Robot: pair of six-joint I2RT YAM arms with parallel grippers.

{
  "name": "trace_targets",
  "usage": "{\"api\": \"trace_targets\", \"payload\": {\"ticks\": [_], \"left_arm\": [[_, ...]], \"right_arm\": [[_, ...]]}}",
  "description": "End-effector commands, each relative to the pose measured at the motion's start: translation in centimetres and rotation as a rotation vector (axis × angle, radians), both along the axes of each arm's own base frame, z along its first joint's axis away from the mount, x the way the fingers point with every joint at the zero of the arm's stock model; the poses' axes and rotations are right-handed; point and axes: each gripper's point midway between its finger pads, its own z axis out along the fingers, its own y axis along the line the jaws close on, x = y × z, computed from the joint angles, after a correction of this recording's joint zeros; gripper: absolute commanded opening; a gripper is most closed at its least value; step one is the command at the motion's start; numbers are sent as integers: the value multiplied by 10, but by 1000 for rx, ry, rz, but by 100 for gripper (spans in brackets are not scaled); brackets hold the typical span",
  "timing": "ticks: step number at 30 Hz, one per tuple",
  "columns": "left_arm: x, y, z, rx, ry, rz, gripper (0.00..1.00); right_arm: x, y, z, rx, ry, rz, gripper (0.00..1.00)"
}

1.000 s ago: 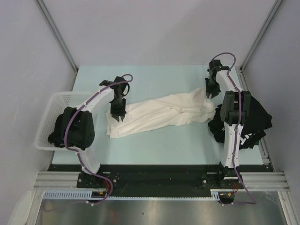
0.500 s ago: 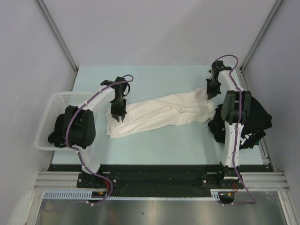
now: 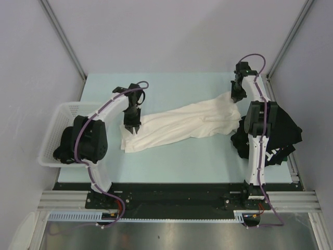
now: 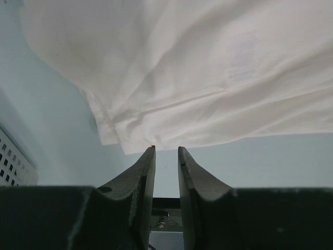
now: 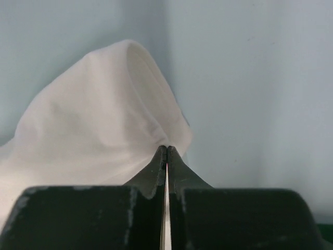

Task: Fold and stack the t-shirts
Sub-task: Rotate the tshirt 75 degrees

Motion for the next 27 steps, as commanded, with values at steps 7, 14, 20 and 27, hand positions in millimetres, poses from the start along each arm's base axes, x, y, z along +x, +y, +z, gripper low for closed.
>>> {"api": "trace_targets", "payload": {"ticks": [7,14,20,27], "left_arm": [[8,1,12,25,-21,2,29],[9,3,12,39,-14,-3,29],[7,6,12,51,-21,-3,29],[14,2,17,25,-74,5,29]], "right_arm": [[32,-24,-16,-78,-62,-36,0],[53,-30,-18,-95,-128,-46,0],[65,-32,-21,-87,-163,-55,0],[70,-16,-29,-59,-165,-16,0]]}}
